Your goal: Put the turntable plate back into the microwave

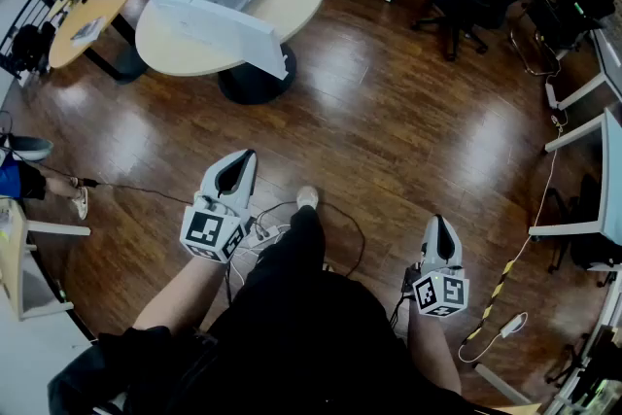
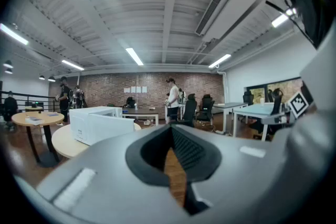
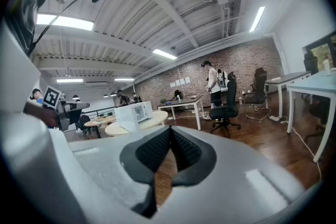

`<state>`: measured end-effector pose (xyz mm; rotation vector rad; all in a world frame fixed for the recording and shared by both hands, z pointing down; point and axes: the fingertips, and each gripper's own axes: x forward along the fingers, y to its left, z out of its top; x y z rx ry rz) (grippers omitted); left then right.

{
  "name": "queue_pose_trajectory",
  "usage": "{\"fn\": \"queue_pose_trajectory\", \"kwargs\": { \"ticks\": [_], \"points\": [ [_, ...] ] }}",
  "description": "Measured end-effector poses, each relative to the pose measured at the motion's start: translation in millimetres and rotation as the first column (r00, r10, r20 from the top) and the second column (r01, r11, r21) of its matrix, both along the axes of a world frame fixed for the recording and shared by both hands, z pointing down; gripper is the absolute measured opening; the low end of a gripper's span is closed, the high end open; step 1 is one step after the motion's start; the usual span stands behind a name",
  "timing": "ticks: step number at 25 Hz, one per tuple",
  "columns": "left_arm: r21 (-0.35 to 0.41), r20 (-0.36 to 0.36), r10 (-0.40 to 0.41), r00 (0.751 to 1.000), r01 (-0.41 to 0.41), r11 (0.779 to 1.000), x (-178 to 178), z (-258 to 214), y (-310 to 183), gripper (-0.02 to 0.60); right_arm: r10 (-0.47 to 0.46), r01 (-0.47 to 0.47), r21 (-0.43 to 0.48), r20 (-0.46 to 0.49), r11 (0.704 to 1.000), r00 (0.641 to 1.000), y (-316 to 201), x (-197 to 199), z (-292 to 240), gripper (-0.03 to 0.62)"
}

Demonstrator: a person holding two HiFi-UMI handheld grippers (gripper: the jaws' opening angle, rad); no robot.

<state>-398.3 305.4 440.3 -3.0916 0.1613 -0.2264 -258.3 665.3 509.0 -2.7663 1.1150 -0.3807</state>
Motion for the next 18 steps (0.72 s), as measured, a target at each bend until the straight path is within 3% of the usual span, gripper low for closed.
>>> {"fn": "queue_pose_trajectory", "kwargs": {
  "ticks": [6, 18],
  "points": [
    [-0.007, -0.019, 0.064, 0.998, -0.064, 0.998, 49.5, -7.1, -17.1, 0.003, 0.043, -0.043, -0.026, -0.003, 0.999, 0.999, -23.5, 37.1, -6.0, 0.002],
    [-0.082, -0.123, 0.073, 0.990, -0.083, 0.993, 154.0, -55.3, -106.6, 0.003, 0.038, -0.038, -0.004, 0.009, 0.999, 0.999, -126.6, 118.6, -15.8, 0.002]
  ]
}}
